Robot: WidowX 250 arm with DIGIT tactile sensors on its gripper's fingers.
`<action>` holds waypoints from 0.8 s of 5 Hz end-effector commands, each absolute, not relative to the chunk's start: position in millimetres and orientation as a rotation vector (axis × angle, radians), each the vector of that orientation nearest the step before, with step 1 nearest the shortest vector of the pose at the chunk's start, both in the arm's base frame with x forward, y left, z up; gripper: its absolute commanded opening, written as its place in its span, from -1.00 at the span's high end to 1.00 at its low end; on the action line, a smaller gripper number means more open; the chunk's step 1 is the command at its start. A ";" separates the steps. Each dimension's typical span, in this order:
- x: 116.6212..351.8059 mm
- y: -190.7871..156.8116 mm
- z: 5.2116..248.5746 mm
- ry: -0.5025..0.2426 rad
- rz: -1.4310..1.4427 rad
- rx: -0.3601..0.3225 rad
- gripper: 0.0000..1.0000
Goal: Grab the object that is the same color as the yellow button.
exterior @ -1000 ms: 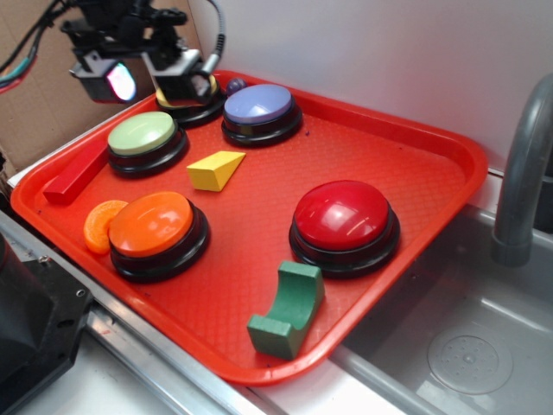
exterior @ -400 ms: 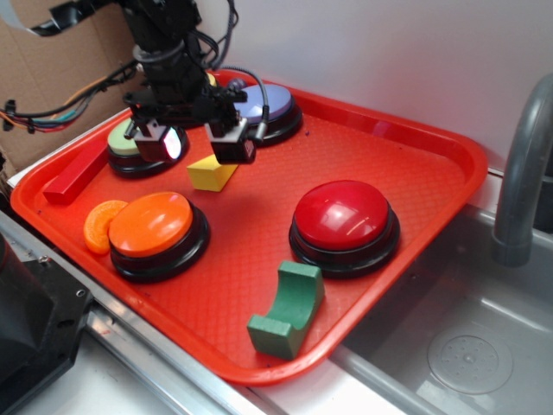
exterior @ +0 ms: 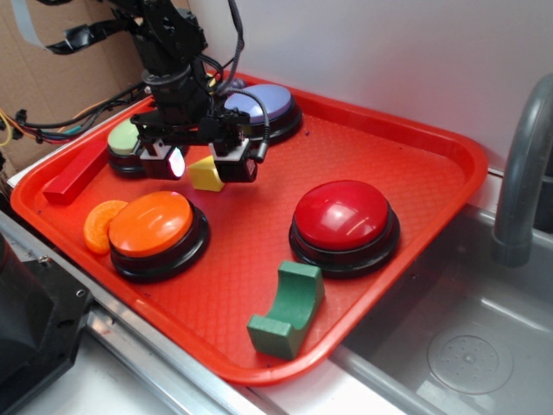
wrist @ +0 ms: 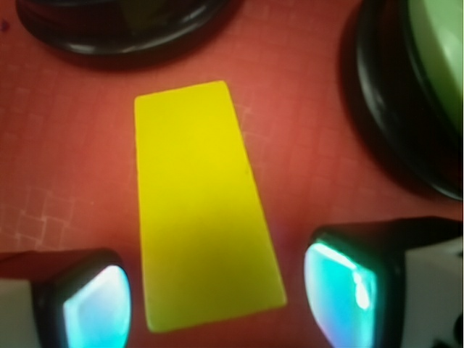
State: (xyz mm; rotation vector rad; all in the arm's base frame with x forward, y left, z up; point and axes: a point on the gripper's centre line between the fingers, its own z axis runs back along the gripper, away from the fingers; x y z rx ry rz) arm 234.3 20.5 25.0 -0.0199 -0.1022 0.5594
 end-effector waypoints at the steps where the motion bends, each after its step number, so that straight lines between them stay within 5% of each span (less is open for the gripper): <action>1: 237.3 29.2 25.5 -0.138 0.586 -0.036 0.95; 3: 239.5 31.5 29.2 -0.135 0.562 -0.075 1.00; 4: 243.2 32.5 69.8 -0.121 0.451 -0.018 1.00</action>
